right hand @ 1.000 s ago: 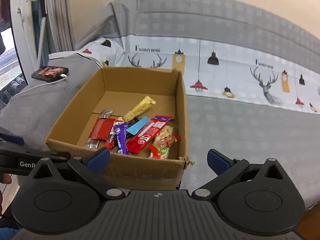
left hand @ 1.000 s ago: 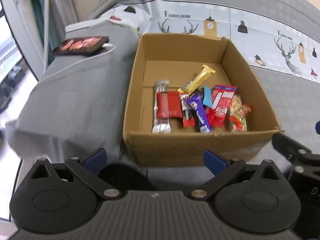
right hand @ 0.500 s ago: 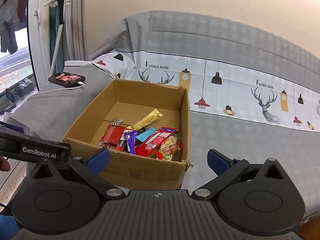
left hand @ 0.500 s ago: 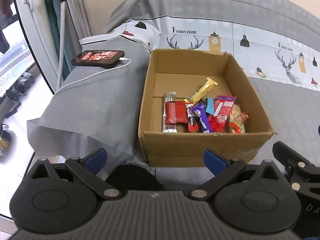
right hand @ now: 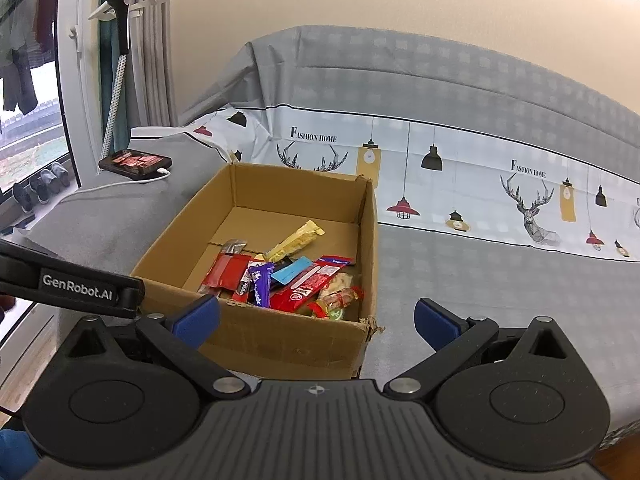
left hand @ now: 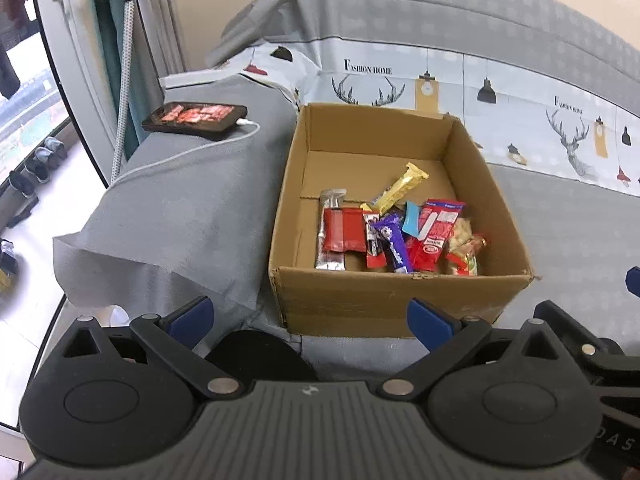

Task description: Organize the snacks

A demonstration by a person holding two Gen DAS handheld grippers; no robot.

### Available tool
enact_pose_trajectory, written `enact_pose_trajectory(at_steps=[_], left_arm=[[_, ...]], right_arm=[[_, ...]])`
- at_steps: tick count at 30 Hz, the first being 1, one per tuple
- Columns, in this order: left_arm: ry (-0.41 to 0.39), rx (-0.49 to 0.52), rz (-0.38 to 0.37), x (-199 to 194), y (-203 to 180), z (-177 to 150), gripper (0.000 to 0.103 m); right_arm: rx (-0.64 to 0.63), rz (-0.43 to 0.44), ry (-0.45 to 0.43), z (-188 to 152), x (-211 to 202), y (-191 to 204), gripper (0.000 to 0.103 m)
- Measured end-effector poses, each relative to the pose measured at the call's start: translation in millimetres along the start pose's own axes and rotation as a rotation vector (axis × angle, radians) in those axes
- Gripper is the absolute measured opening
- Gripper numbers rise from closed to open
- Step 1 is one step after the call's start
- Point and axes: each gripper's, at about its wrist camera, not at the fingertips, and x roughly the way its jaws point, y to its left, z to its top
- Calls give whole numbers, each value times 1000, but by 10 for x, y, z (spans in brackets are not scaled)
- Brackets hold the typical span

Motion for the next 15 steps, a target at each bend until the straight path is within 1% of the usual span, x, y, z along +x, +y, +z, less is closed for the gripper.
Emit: enact_pose_trajectory(at_steps=[4, 8, 15], left_arm=[[-17, 27, 26, -8, -32, -6, 103], [-5, 42, 24, 16, -42, -7, 103], [-10, 47, 33, 13, -45, -14, 103]], right_arm=[[-3, 1, 5, 3, 10, 11, 102], [-16, 9, -4, 14, 4, 28, 102], [-16, 10, -5, 22, 13, 22, 102]])
